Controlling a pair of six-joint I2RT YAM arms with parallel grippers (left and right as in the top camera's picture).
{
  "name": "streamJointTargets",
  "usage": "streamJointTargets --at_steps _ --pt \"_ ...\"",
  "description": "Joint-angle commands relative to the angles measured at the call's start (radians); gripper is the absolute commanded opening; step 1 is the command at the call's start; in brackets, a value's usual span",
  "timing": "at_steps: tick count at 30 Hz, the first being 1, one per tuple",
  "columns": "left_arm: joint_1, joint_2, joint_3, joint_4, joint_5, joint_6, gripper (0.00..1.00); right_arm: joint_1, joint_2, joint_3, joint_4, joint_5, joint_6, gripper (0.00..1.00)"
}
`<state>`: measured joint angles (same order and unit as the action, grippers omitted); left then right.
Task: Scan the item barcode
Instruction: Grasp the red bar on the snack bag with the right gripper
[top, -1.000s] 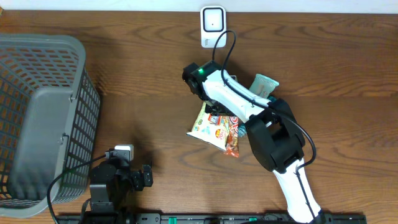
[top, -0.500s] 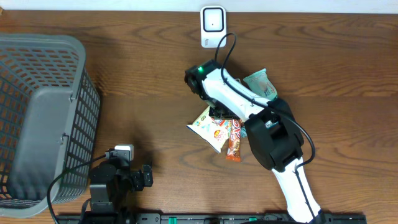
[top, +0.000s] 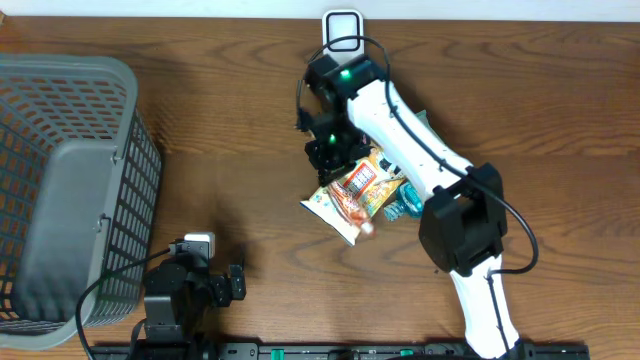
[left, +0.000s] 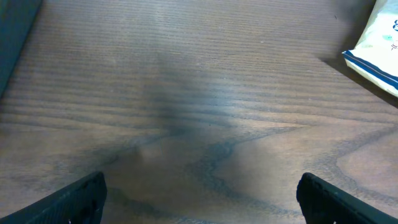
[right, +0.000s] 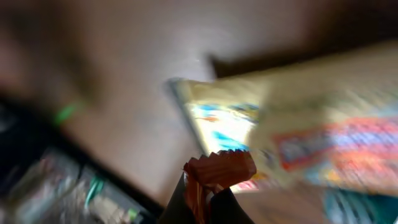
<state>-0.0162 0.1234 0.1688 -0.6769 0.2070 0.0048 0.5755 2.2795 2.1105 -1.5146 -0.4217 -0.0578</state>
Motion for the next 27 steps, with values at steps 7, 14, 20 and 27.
streamJointTargets --at_steps 7,14,20,27 --pt "0.0 -0.002 -0.005 -0.012 0.002 0.01 0.98 -0.07 -0.018 -0.183 0.108 -0.425 -0.549 0.02" --pt "0.0 -0.002 -0.005 -0.012 0.002 0.01 0.98 -0.109 -0.018 -0.259 0.153 -0.414 -0.549 0.06" --pt "0.0 -0.002 -0.005 -0.012 0.002 0.01 0.98 -0.161 -0.018 -0.259 0.166 -0.392 -0.549 0.43" --pt "0.0 -0.002 -0.005 -0.013 0.002 0.01 0.98 -0.242 -0.019 -0.211 0.225 -0.393 -0.383 0.75"
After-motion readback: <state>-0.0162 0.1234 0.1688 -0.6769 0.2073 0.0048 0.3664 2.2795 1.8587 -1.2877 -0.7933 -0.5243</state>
